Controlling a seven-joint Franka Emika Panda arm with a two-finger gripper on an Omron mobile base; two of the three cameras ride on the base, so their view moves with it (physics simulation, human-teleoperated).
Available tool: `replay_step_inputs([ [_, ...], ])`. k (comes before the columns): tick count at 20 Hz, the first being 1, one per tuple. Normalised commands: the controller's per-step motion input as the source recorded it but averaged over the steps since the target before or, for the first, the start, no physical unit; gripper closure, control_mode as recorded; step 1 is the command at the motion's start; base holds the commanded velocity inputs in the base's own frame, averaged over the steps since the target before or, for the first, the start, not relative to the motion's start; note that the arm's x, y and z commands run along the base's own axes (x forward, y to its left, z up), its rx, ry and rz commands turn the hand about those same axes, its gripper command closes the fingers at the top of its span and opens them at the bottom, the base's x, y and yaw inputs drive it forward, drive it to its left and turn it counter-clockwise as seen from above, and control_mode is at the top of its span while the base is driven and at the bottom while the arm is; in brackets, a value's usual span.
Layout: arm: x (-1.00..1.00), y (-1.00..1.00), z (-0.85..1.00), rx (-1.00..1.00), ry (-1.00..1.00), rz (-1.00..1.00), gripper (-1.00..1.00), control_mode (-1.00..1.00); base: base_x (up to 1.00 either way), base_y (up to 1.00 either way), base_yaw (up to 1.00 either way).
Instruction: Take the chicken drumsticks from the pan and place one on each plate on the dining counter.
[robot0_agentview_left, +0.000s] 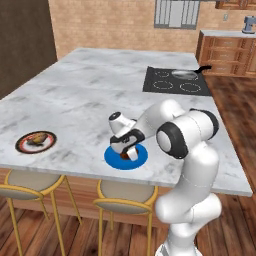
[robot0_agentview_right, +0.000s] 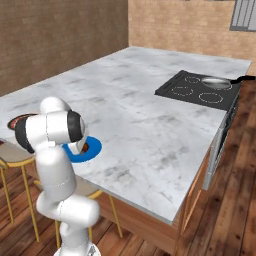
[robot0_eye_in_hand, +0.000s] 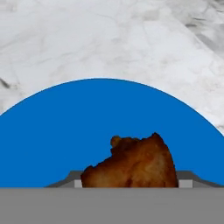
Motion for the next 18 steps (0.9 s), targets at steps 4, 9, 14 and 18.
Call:
replay_step_inputs([
  [4, 0.04, 0.00, -0.22, -0.02, 0.00, 0.00, -1.00, -1.00, 0.00, 0.00, 0.00],
  [9, -0.23, -0.05, 0.05, 0.01, -0.19, 0.00, -1.00, -1.00, 0.00, 0.00, 0.00],
  [14, -0.18, -0.18, 0.32, 0.09, -0.23, 0.00, -1.00, -1.00, 0.00, 0.00, 0.00],
  [18, -0.17, -0.19, 0.60, 0.14, -0.14, 0.01, -1.00, -1.00, 0.00, 0.00, 0.00],
])
